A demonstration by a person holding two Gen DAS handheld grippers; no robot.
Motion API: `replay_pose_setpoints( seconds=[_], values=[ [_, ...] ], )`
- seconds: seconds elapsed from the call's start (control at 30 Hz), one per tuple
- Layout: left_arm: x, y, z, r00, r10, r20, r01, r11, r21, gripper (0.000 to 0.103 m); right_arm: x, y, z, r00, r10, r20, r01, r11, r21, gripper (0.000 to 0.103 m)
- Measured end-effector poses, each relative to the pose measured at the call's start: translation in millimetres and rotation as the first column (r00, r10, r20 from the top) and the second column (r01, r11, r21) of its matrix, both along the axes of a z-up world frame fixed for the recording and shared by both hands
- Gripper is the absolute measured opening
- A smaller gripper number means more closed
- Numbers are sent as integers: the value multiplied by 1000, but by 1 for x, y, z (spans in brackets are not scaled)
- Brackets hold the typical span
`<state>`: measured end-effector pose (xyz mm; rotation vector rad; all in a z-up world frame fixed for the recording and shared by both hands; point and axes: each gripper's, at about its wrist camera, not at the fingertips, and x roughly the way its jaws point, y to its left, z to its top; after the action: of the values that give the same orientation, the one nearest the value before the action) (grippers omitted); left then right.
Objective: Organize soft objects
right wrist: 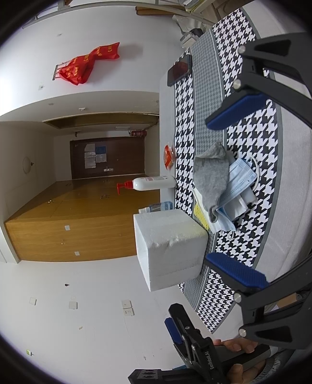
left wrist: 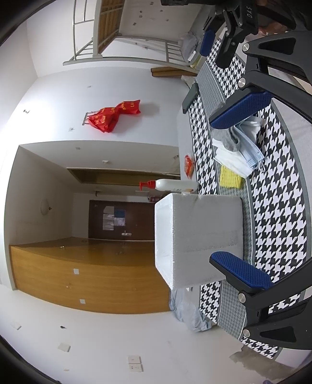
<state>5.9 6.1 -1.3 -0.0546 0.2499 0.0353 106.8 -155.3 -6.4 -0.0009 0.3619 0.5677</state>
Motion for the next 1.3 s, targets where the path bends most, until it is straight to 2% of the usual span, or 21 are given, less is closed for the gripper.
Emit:
replay_pose_setpoints(
  seconds=[0.73,1.3],
  values=[
    [5,3,0,1000,4,-13,-4,1000,7,102,2,3,0,1000,0,-5,0,1000,-7,103],
    [40,8,-13,992,20,-121,-20,1000,6,102,29,10,-12,997,-7,-79,4,999,-44,103]
  ],
)
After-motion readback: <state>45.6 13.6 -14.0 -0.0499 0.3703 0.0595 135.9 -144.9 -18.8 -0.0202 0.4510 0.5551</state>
